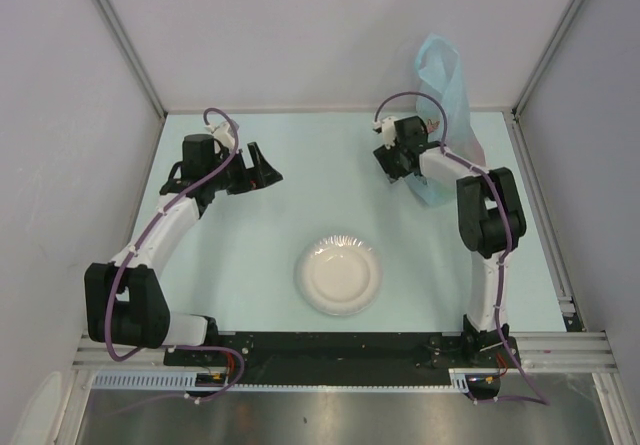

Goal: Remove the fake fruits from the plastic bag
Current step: Adjust the plastic bag at the center of the board.

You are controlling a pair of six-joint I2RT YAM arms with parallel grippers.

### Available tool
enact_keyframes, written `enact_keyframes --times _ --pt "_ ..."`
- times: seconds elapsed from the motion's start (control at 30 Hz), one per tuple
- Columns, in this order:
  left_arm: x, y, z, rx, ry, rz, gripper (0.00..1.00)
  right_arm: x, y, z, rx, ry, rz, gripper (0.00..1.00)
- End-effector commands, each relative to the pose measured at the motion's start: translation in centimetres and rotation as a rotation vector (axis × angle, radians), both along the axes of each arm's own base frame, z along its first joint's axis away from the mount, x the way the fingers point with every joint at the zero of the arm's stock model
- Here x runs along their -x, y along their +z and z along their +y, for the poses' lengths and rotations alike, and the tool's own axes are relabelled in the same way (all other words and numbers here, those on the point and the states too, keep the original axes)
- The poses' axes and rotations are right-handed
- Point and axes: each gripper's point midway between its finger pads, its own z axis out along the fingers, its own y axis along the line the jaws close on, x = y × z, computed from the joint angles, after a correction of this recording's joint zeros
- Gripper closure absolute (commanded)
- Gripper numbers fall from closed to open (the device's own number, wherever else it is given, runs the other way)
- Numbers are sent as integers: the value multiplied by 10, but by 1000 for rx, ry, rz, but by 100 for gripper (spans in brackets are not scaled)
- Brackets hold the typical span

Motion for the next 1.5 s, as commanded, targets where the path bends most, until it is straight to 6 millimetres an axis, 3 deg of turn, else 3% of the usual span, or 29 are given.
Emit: enact_keyframes --times 0.0,0.13,0.27,0.33,0.47,0.5,0.53,0.6,0.63,0.77,0.87,0.93,1.0,1.13,1.27,1.33,1.47 --pt "-4 8 2 -7 -7 -53 6 -15 9 -48 97 -82 -60 29" --pt "-7 5 3 -26 -15 -58 6 -11 -16 -57 97 -48 4 32" --pt "-13 2 6 -60 -16 -61 6 18 -39 -34 -5 105 146 44" --pt "-16 1 7 -69 -18 -68 6 28 -36 -20 -67 146 179 54" --pt "-20 2 8 -93 -32 -74 6 43 -14 28 -237 248 197 74" --pt "-21 2 9 -107 -40 -84 6 46 -7 40 -251 265 191 91" --pt "-24 5 9 -113 -43 -86 6 55 3 62 -257 324 183 99" --pt "-28 8 11 -135 -52 -105 7 71 21 94 -260 431 160 100" --pt "-32 14 12 -143 -48 -117 7 93 37 124 -266 534 147 100" --pt "-47 31 22 -160 -23 -167 7 147 84 188 -339 720 106 100" --pt "-58 58 28 -172 -17 -232 7 190 111 214 -345 852 84 100" --pt "-64 79 28 -177 -29 -291 7 204 106 209 -301 865 95 100" --pt "-67 94 22 -173 -62 -346 5 204 111 196 -289 842 87 100" --pt "-81 120 18 -190 -85 -450 0 213 111 153 -269 819 139 100" --pt "-96 131 -2 -253 -169 -521 0 226 107 118 -284 748 190 100" --pt "-103 130 -12 -269 -205 -542 0 229 112 111 -288 725 168 100" --pt "-97 121 -48 -311 -350 -575 0 232 113 104 -290 705 146 100"
